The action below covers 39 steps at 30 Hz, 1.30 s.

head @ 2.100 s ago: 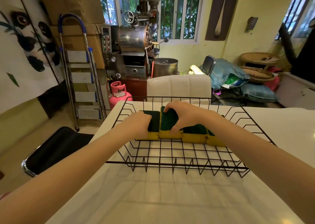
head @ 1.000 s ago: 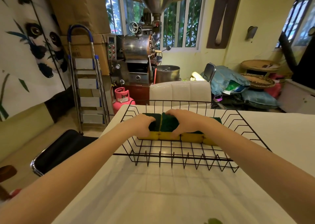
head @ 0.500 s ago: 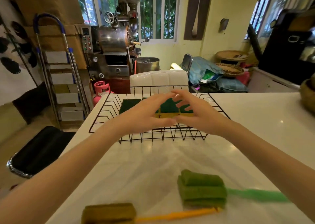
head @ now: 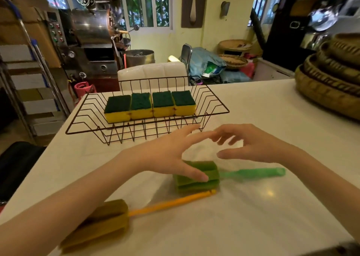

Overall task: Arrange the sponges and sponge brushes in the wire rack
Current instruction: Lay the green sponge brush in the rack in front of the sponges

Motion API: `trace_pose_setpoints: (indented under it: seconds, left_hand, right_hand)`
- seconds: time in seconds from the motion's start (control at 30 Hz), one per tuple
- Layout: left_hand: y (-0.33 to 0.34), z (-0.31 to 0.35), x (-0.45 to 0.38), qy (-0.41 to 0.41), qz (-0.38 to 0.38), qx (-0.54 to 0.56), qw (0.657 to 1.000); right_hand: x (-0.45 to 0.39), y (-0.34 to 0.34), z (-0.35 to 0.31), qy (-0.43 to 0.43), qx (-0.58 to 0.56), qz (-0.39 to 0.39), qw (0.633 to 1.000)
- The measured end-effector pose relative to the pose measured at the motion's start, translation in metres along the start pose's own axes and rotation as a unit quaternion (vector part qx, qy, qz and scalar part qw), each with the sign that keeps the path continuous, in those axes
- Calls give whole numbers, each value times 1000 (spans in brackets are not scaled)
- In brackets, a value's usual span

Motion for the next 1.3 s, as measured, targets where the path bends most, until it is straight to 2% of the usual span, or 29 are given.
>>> trace_pose_setpoints:
  seconds: [0.1,0.37,0.6,0.97,1.3]
  left_hand:
    - [12,-1,-4,-4,-24,-19,1000]
    - [24,-6,-11,0,-43,-29,999]
    - [16,-10,-11,-12,-50,-10,999]
    - [-71,-18,9,-11,90,-14,996]
    - [-140,-58,32,-32,224,-7,974]
  right_hand:
    - [10,10,17,28,26,-55,998]
    - [28,22,44,58,78,-129,987]
    - [19,17,41,38,93,-132,986]
    - [-37,-30,-4,-46,121,-49,990]
    - [-103,-55,-47,-102,113,19,988]
Point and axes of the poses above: each hand's wrist, its own x-axis away from the middle knuckle, its own y-axis out of the palm, z = x × y, the point moved 9 cm from there along -x, towards the middle knuckle, and after that the axes turned 8 degrees about x, right-handed, at the moved point
